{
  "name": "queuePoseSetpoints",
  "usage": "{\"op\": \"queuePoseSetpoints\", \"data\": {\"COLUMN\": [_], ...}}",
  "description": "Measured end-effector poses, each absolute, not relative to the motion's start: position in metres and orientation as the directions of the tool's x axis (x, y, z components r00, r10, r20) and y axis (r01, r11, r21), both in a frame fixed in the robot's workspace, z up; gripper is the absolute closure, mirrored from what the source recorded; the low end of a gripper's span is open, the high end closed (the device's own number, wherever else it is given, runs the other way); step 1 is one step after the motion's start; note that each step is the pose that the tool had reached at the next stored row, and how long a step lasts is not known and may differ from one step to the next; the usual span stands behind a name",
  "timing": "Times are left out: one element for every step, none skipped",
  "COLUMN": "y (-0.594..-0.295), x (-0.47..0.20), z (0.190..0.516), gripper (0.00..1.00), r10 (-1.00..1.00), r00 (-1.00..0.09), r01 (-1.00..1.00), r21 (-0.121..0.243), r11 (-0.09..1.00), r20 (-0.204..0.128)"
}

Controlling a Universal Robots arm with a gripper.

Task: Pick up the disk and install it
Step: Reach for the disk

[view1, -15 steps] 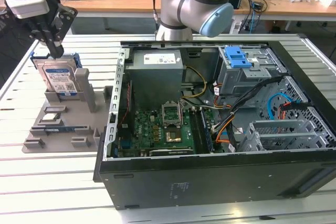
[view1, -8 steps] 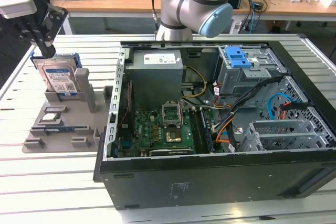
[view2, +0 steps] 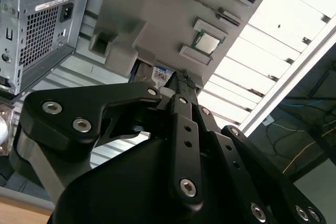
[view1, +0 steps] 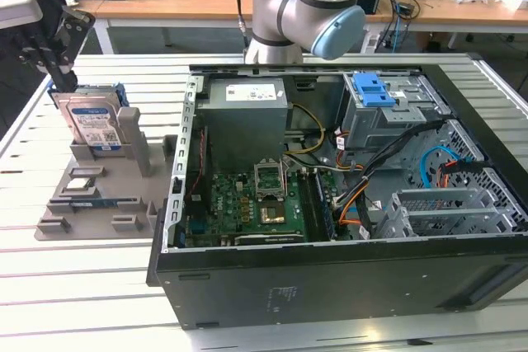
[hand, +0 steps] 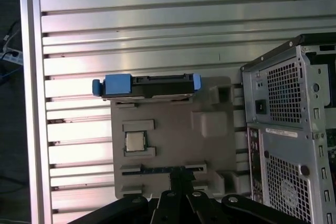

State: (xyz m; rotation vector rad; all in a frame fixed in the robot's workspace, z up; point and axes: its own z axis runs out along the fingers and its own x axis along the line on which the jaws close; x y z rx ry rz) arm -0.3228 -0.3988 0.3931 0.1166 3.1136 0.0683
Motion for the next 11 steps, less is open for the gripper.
{"op": "queuePoseSetpoints", "data": {"y": [-0.399,-0.399,-0.399,-0.399,-0.399,-0.399,-0.399,-0.399,-0.399,-0.399,-0.399], "x": [-0.326,-0.327,-0.329,-0.332,-0.333,-0.335,-0.337,-0.338,-0.340,-0.342,-0.345], "z": [0.393,0.393,0.393,0.393,0.393,0.393,0.393,0.393,0.393,0.393,0.393], "gripper": [0.89,0.89,0.89,0.89,0.89,0.89,0.89,0.89,0.89,0.89,0.89], "r10": [0.075,0.075,0.075,0.075,0.075,0.075,0.075,0.075,0.075,0.075,0.075], "r00": [-0.997,-0.997,-0.997,-0.997,-0.997,-0.997,-0.997,-0.997,-0.997,-0.997,-0.997], "r01": [0.074,0.074,0.074,0.074,0.074,0.074,0.074,0.074,0.074,0.074,0.074], "r21": [0.045,0.045,0.045,0.045,0.045,0.045,0.045,0.045,0.045,0.045,0.045], "r11": [0.996,0.996,0.996,0.996,0.996,0.996,0.996,0.996,0.996,0.996,0.996], "r20": [-0.023,-0.023,-0.023,-0.023,-0.023,-0.023,-0.023,-0.023,-0.023,-0.023,-0.023]}}
